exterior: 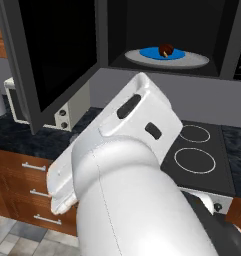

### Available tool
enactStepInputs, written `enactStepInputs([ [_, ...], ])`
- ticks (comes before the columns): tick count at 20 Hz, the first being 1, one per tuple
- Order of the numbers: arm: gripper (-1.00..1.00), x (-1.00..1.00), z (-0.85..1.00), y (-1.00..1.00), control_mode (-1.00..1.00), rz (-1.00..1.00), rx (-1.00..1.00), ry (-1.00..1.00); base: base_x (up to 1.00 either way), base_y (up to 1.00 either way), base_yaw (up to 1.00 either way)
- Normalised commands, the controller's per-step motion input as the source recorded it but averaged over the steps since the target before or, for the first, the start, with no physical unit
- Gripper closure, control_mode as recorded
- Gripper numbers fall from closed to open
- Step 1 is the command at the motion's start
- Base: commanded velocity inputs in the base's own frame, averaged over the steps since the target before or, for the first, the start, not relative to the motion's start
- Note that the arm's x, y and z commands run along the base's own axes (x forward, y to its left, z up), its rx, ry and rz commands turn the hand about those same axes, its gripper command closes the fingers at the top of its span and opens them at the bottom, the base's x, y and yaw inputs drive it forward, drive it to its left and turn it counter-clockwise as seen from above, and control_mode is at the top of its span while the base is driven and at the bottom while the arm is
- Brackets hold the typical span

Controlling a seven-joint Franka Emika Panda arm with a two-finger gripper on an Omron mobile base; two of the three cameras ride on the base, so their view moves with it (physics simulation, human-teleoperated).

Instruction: Transport the steak from the fridge to the microwave and turn on the microwave.

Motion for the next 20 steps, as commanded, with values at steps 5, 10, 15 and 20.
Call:
enactStepInputs([
  [5,-1.0,0.5,-0.35,0.47,-1.0,0.0,-0.11,-0.02,0.0,0.0,0.0],
  [10,-1.0,0.78,-0.34,0.42,-1.0,0.0,-0.11,-0.02,0.0,0.0,0.0],
  [15,-1.0,0.94,-0.23,0.37,-1.0,0.0,-0.1,-0.03,0.0,0.0,0.0],
  [20,-1.0,0.72,-0.15,0.46,-1.0,0.0,-0.11,-0.04,0.0,0.0,0.0],
])
